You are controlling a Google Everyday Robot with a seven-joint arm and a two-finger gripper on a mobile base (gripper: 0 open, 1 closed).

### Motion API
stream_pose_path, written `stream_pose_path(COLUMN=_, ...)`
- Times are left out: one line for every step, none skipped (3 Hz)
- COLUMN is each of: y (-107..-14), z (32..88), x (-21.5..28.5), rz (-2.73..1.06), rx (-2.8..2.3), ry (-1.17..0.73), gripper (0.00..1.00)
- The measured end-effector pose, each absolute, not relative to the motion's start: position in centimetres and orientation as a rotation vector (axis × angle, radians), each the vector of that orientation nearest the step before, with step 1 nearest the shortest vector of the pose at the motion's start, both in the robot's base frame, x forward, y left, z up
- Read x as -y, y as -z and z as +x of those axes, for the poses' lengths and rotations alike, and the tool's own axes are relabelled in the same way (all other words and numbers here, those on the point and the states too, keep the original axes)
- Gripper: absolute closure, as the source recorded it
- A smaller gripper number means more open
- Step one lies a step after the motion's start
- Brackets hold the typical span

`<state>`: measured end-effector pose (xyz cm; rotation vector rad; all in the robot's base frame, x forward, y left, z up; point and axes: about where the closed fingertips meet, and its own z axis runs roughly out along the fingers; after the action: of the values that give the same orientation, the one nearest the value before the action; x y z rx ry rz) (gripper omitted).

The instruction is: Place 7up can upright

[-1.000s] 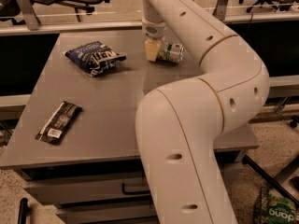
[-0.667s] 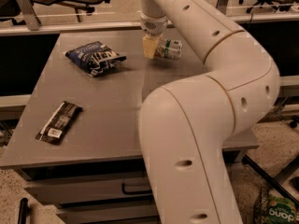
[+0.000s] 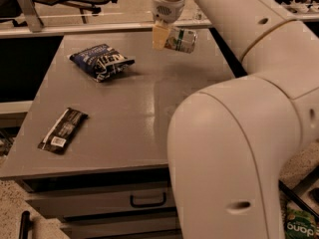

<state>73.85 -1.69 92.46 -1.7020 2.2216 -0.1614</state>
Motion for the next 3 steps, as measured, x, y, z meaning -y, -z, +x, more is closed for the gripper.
stream_pose_path(y=-94.4, z=73.0, x=2.5, rz=-1.683, rx=-2.211, ry=0.292, gripper=1.0)
stream_pose_path(y=-93.9, z=73.1, x=3.4, rz=-1.688, rx=-2.224, ry=0.343, gripper=1.0)
stream_pose_path(y=-93.1, z=73.4, x=2.8, rz=-1.669, rx=-2.193, ry=0.185, gripper=1.0)
